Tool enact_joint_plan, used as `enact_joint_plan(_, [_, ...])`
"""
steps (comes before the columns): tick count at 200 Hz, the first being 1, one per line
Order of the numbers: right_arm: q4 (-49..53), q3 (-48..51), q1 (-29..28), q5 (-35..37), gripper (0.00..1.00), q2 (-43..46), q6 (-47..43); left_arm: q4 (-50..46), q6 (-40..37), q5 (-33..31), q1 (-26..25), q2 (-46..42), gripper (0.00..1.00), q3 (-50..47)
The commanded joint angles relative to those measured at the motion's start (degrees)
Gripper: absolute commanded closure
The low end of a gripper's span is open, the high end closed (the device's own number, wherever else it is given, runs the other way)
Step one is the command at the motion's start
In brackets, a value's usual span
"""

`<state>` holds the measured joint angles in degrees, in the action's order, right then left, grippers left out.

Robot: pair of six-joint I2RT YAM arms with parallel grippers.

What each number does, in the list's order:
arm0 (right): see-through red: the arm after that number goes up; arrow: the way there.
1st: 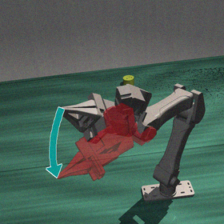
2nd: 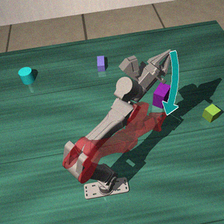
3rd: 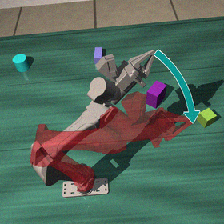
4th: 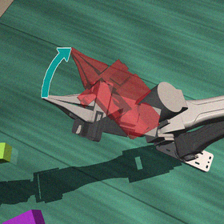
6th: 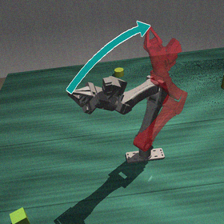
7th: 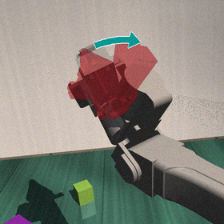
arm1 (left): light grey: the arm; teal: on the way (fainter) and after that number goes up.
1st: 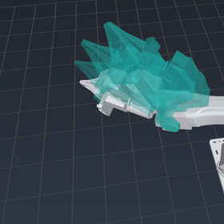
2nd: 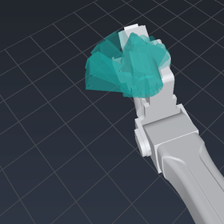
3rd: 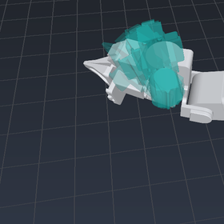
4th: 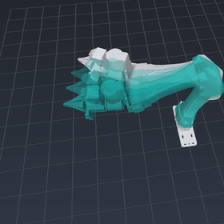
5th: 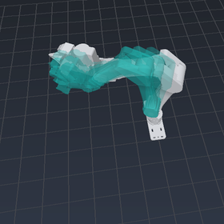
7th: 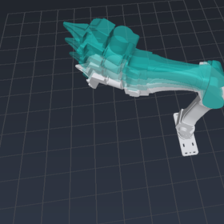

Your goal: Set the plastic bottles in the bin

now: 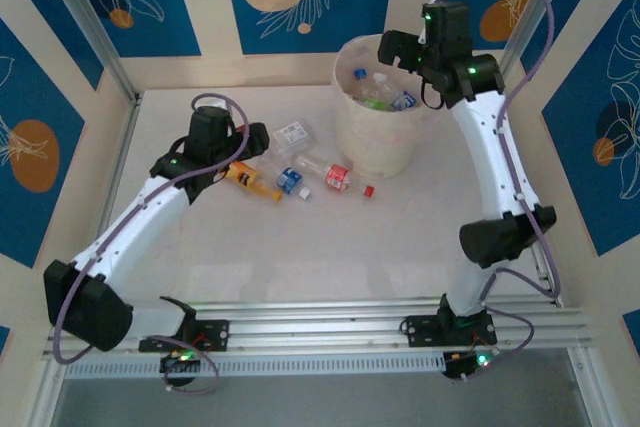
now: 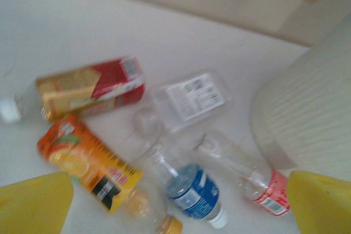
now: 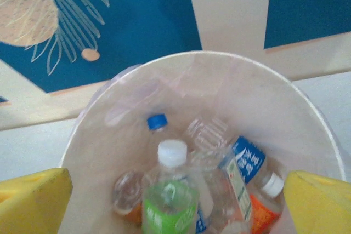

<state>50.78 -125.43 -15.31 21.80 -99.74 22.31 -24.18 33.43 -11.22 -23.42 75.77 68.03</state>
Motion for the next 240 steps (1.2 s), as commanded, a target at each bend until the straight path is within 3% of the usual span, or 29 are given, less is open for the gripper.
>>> enact_joint_plan(1, [6.5,3.0,-0.5,-3.9,0.01,3.2,1.6,-4.3,8.9,-2.2,1.1,2.3,0.01,0.3])
enact_joint_plan(48, [9.4,14.6,-2.2,-0.9,0.01,10.3,4.6,-2.2,16.1,-1.9,3.2,9.2,0.01,-1.9])
enact_joint_plan(119, [9.4,24.9,-4.3,2.6,0.01,16.3,6.4,0.7,19.9,-1.0,5.2,18.8,0.04,-1.6])
enact_joint_plan(149, [9.1,26.3,-4.9,2.7,0.01,16.9,7.0,1.2,21.1,-1.6,5.9,20.7,0.14,-1.8])
enact_joint_plan(240, [8.5,26.3,-6.7,3.0,0.01,17.4,7.9,4.0,23.3,0.3,8.3,26.3,0.25,-1.6])
